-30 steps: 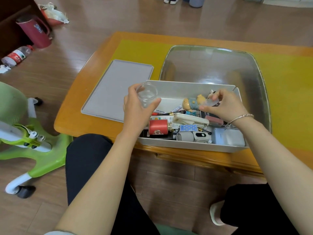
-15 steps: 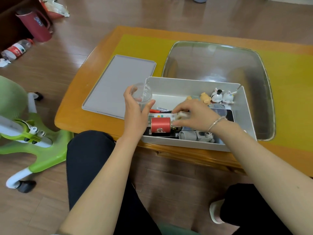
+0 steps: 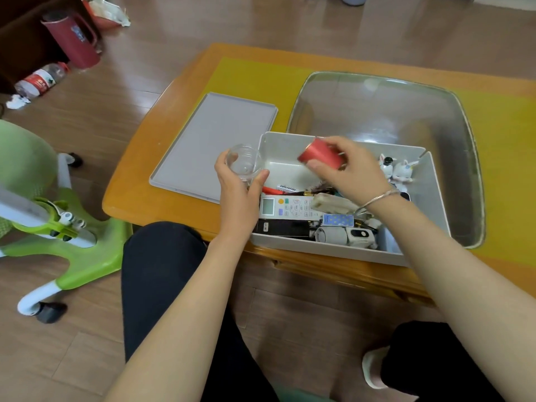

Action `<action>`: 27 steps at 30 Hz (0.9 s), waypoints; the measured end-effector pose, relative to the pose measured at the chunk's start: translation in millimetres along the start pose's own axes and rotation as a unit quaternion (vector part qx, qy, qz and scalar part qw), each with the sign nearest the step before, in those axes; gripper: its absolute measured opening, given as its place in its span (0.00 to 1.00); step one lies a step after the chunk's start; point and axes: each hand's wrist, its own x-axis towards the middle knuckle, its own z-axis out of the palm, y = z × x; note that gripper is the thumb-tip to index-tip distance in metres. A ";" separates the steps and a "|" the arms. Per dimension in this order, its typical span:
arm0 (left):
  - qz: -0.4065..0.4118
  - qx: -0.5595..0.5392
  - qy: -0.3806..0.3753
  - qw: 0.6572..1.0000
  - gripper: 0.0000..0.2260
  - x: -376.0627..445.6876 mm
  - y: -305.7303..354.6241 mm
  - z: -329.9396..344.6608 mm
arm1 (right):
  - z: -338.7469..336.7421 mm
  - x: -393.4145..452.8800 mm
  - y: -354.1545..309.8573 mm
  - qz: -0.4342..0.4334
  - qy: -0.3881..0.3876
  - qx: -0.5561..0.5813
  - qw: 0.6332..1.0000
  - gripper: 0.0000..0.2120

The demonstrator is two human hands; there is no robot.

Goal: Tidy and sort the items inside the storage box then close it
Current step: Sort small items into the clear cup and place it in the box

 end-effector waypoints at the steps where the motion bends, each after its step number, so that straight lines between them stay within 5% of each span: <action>1: -0.002 -0.001 -0.003 1.000 0.29 0.0 -0.4 0.4 | -10.5 -0.6 4.8 0.012 0.025 0.000 1.000 0.21; 4: -0.002 0.008 -0.012 1.000 0.28 0.0 -1.2 0.5 | -37.8 -4.7 23.1 0.061 0.044 -0.040 0.996 0.21; 13: -0.004 0.042 -0.024 0.999 0.29 -0.6 1.0 0.3 | -72.4 -36.2 57.0 0.169 -0.064 -0.253 0.951 0.24; 18: 0.007 0.068 -0.034 0.997 0.31 1.4 0.6 -0.2 | -62.6 -28.7 42.8 0.057 -0.013 -0.272 0.960 0.17; 23: 0.023 0.101 -0.046 0.993 0.31 1.6 0.8 0.0 | -16.7 -11.7 20.0 -0.012 -0.150 -0.188 0.971 0.10; 27: 0.023 0.103 -0.046 0.993 0.31 1.7 2.3 -0.4 | 14.0 9.3 15.1 0.018 -0.175 -0.233 0.956 0.11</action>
